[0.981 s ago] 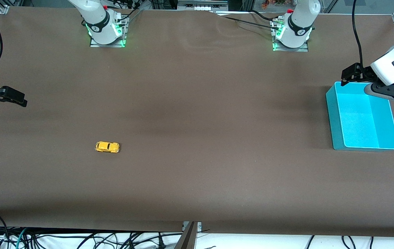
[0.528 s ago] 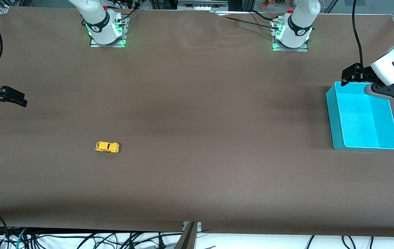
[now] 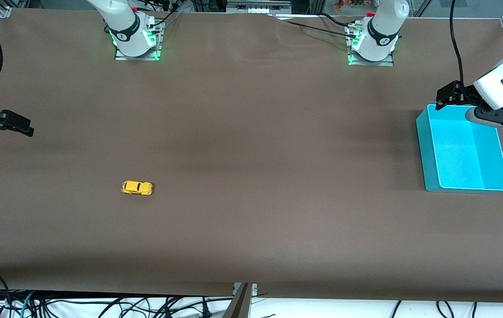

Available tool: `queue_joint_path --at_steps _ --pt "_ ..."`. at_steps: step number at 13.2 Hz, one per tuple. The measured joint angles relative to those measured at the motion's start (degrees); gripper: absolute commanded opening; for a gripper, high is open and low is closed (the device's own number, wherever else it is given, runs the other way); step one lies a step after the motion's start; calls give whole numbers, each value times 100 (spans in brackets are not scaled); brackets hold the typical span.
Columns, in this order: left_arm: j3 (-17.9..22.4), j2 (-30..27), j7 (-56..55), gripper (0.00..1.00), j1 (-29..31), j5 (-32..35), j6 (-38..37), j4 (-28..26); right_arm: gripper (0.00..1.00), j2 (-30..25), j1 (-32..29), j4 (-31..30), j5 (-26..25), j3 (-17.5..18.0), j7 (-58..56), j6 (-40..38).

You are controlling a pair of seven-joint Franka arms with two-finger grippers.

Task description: Wind and store yellow beetle car

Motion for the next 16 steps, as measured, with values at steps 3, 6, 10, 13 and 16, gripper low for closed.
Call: queue_joint_path --at_steps 3,6,10,13,16 --pt "0 0 0 100 0 0 0 0 100 0 0 0 0 -1 9 0" --pt "1 0 0 100 0 0 0 0 100 4 12 -1 6 1 62 -2" --pt "4 1 0 100 0 0 0 0 100 173 319 -34 45 25 58 -229" --pt "5 5 0 100 1 0 0 0 100 384 625 -54 45 35 -95 -298" --pt "8 11 0 100 2 0 0 0 100 682 790 -114 46 42 -1740 -298"
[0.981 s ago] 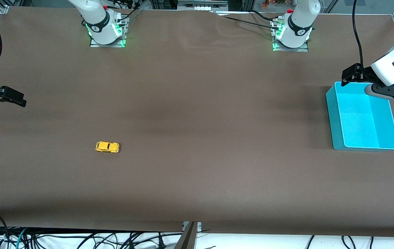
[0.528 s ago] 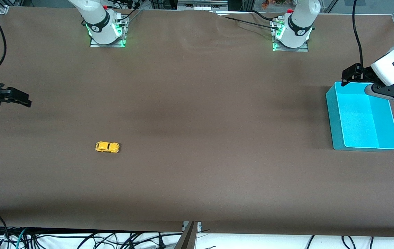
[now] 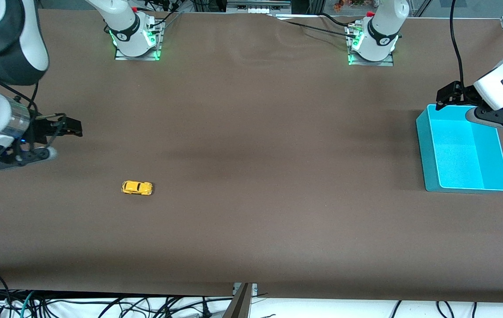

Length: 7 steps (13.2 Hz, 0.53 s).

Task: Wind and store yellow beetle car
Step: 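Reach the right gripper down over the yellow beetle car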

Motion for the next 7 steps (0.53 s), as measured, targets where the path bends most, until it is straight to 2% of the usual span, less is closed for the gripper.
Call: queue_joint_path --at_steps 4,7 --pt "6 9 0 100 3 0 0 -4 100 657 331 -42 3 23 -1999 462" --pt "7 15 0 100 3 0 0 -5 100 1116 511 -136 3 28 -3195 1291"
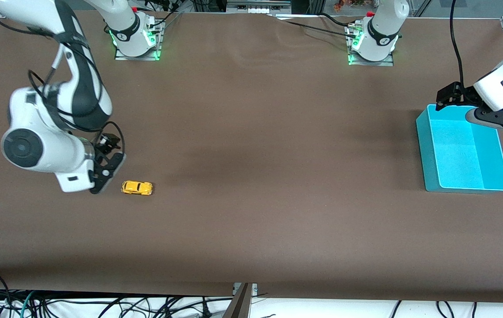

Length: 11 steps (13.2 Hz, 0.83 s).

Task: Wind and store yellow beetle car
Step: 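Reach the right gripper down over the yellow beetle car, then close the right gripper around the yellow car's body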

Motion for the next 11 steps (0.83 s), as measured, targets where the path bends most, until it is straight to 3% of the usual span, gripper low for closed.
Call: queue_joint_path --at_steps 5,11 --pt "1 11 0 100 1 0 0 -1 100 181 12 -908 0 -14 -1579 1812" --pt "2 32 0 100 3 0 0 -4 100 259 -12 -1744 159 -18 -2503 3122"
